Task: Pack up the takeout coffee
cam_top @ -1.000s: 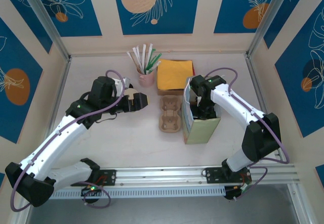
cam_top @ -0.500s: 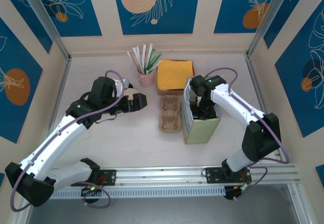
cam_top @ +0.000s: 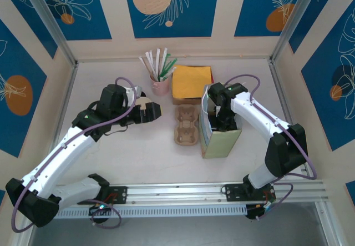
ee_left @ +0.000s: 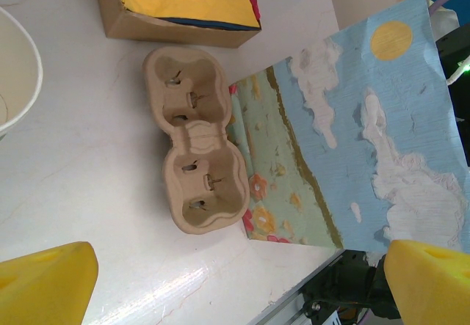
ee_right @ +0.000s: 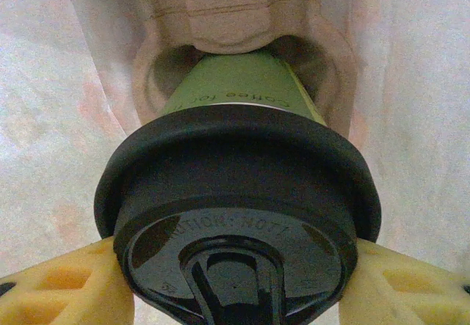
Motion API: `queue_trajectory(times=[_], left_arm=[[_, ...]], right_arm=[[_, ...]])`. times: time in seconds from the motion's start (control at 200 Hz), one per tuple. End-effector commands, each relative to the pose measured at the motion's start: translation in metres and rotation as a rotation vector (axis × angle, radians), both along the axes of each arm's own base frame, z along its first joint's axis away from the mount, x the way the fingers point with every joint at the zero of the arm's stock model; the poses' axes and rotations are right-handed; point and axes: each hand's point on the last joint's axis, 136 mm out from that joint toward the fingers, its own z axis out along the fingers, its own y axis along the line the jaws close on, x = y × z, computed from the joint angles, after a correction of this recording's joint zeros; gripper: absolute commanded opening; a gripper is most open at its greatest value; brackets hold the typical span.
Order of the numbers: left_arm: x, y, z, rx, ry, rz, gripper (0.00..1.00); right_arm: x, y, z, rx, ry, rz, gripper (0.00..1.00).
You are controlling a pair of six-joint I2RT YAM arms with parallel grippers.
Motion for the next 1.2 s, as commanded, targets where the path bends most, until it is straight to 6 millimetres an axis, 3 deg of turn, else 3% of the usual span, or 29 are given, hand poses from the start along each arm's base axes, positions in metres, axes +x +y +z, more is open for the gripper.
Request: queue_trajectory(times=[0.0, 1.195], left_arm=[[-0.0012, -0.0002, 0.0157, -0.029, -0.029, -0.006, 1.00], [-0.0001, -0.0033, 0.0158, -0.036, -0.028, -0.018, 1.00]], right_arm=[[-0.0027, 0.0020, -0.0326, -0.012, 0.059, 0.009, 0.57], [0.0058, 0.0021, -0.0239, -0.016, 0.041, 0.013, 0.58]])
